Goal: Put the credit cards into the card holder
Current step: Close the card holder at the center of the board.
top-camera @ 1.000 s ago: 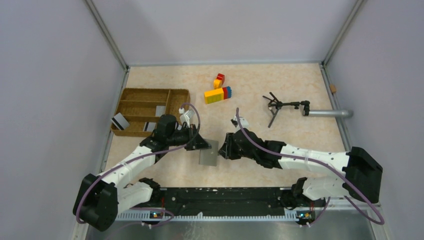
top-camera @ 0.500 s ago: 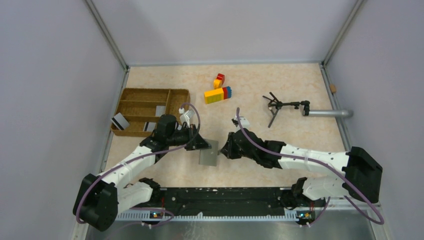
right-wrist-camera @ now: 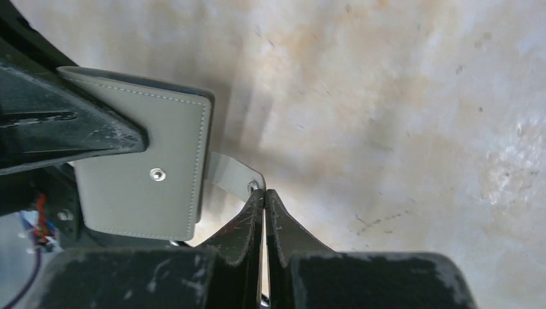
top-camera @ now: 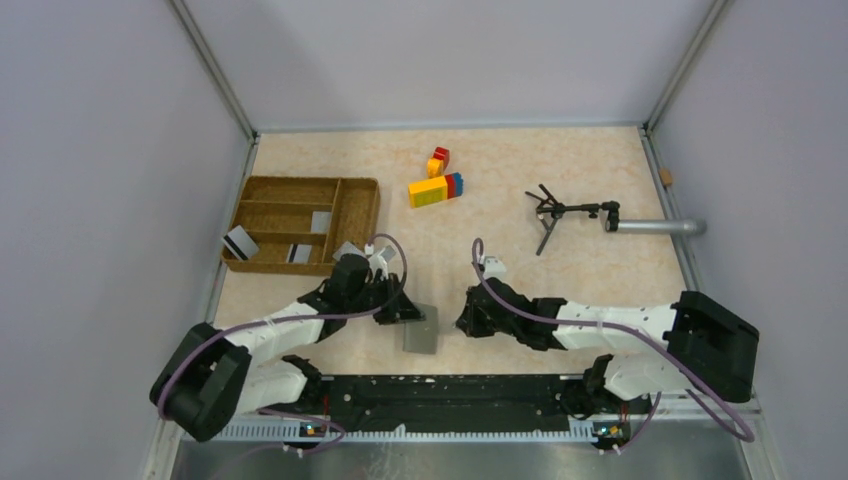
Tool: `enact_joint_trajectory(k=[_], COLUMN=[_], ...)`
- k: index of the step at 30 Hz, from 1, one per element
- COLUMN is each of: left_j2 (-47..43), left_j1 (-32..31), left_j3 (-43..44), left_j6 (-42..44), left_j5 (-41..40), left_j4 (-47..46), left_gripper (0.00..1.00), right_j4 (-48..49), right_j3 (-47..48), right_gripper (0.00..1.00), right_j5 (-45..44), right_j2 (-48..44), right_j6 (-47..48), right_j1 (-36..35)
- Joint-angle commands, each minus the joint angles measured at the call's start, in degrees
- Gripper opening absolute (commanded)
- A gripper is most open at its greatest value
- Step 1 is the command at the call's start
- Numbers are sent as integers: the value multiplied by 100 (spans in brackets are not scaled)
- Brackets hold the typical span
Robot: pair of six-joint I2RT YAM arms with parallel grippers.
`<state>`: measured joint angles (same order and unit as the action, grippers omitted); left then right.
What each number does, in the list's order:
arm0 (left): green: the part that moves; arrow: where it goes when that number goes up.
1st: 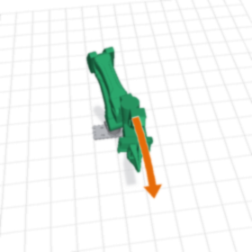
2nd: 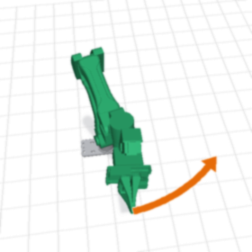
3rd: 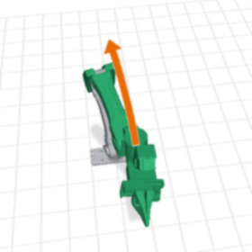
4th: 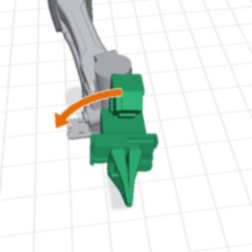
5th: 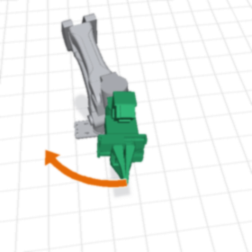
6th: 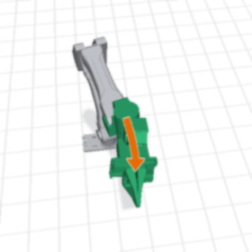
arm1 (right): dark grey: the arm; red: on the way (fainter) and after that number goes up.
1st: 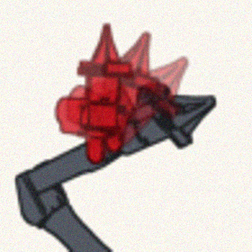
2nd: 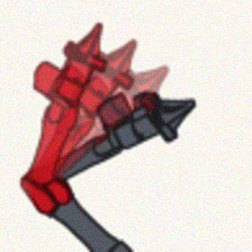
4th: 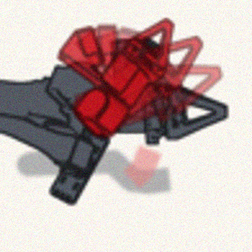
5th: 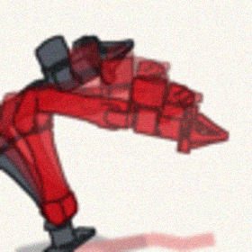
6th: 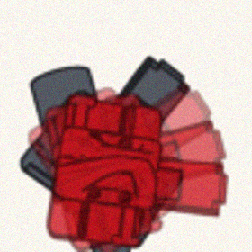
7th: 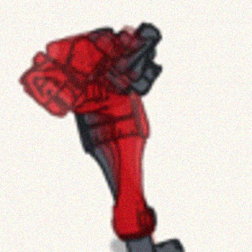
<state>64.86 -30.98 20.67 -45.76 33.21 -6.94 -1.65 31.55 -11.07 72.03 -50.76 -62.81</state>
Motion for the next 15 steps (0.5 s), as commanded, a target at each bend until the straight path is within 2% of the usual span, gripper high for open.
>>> enact_joint_trajectory(k=[1, 5, 10, 15], left_j2=[400, 873, 1041, 1015], left_j1=[-396, -611, -615, -614], left_j3=[-232, -211, -227, -390], left_j6=[-477, -477, -315, -365], left_j5=[-463, -548, -614, -499], left_j4=[-1148, -1386, -1300, -1283], left_gripper=[1, 10, 47, 65], right_j4=[325, -28, -451, -671], right_j3=[-261, -341, -374, -435], right_gripper=[0, 0, 0, 0], right_j5=[-21, -293, -680, -824], right_j2=[227, 282, 216, 249], right_j6=[-262, -538, -832, -1032], right_j1=[20, 16, 14, 14])
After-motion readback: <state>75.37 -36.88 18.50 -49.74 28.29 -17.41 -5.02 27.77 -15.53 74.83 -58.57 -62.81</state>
